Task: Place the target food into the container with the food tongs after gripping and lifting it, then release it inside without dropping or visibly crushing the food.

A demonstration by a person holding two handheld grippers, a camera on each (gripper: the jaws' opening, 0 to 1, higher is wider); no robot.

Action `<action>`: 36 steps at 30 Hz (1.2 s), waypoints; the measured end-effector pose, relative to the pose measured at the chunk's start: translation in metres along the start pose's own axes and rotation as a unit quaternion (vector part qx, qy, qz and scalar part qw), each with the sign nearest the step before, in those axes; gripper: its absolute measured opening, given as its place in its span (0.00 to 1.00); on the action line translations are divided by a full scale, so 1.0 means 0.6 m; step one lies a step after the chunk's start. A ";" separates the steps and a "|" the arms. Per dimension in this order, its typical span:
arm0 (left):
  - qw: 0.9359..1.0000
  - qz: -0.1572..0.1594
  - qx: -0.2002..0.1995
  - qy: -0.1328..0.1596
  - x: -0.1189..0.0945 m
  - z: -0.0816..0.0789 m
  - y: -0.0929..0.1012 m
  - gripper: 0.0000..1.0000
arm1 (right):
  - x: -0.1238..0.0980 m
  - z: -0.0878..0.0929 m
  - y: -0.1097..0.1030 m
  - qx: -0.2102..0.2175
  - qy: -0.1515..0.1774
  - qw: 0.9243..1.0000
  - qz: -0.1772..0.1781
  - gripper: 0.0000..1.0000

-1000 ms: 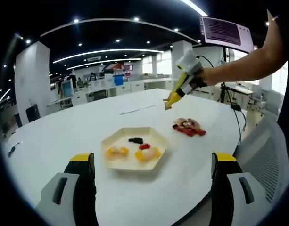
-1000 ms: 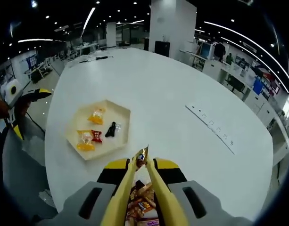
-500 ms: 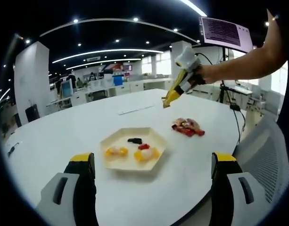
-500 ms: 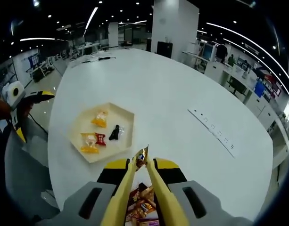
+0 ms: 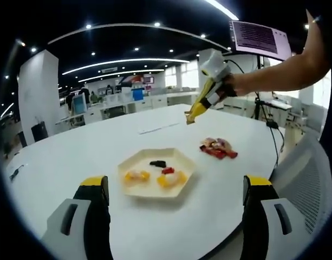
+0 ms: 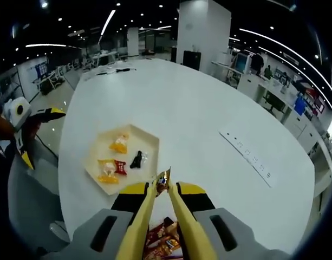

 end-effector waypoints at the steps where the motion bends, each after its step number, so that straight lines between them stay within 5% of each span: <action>1: 1.000 0.000 0.000 0.000 0.000 0.000 0.000 0.99 | 0.001 -0.002 -0.001 -0.002 0.001 1.000 0.000 0.18; 18: 1.000 0.003 0.002 0.002 0.001 0.000 0.001 0.99 | 0.015 -0.035 -0.023 -0.009 0.011 1.000 -0.012 0.18; 36: 1.000 0.004 0.002 0.004 0.000 -0.002 0.003 0.99 | 0.046 -0.103 -0.071 -0.023 0.032 0.999 -0.035 0.18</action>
Point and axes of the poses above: the point that each gripper's makers call its tool centre point, and the gripper's own axes: x roughly forward along the fingers, y roughly to its right, z roughly out of its underside, the point moved 6 cm from there along -x, roughly backward along the fingers, and after that the axes turned 7 degrees about z, right-handed, at the moved point
